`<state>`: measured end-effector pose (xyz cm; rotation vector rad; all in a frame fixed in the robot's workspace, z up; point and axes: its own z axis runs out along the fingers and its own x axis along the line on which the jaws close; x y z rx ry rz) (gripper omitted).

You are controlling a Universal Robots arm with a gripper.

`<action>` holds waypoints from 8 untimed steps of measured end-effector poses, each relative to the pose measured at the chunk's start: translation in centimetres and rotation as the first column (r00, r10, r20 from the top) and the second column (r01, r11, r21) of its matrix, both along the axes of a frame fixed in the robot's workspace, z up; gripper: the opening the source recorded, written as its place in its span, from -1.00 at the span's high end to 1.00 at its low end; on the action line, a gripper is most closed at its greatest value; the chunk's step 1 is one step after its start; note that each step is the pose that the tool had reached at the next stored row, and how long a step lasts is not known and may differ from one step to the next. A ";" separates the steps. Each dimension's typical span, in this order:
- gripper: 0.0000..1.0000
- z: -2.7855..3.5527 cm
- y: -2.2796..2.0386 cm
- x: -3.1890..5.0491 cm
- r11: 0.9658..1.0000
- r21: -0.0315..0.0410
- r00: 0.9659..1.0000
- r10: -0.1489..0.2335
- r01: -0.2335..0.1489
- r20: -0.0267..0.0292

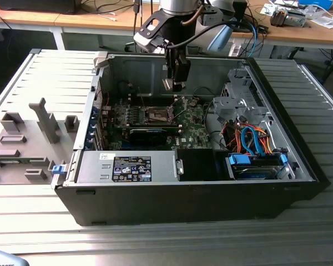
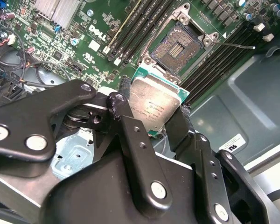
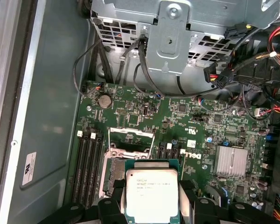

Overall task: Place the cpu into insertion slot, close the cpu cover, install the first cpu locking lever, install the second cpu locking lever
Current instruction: 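Place the cpu into insertion slot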

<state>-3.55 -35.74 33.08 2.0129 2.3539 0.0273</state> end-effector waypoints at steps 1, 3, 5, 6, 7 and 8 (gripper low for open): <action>-0.08 0.00 0.00 0.00 1.000 0.000 1.000 -0.001 0.001 0.000; -0.08 0.00 0.00 0.00 1.000 0.000 1.000 -0.003 0.003 0.000; -0.08 0.00 0.00 0.00 1.000 0.000 1.000 -0.005 0.005 0.000; -0.08 0.00 0.00 0.00 1.000 0.000 1.000 -0.006 0.006 0.000; -0.08 0.00 0.00 0.00 1.000 0.000 1.000 -0.007 0.007 0.000; -0.08 0.00 0.00 0.00 1.000 0.000 1.000 -0.009 0.009 0.000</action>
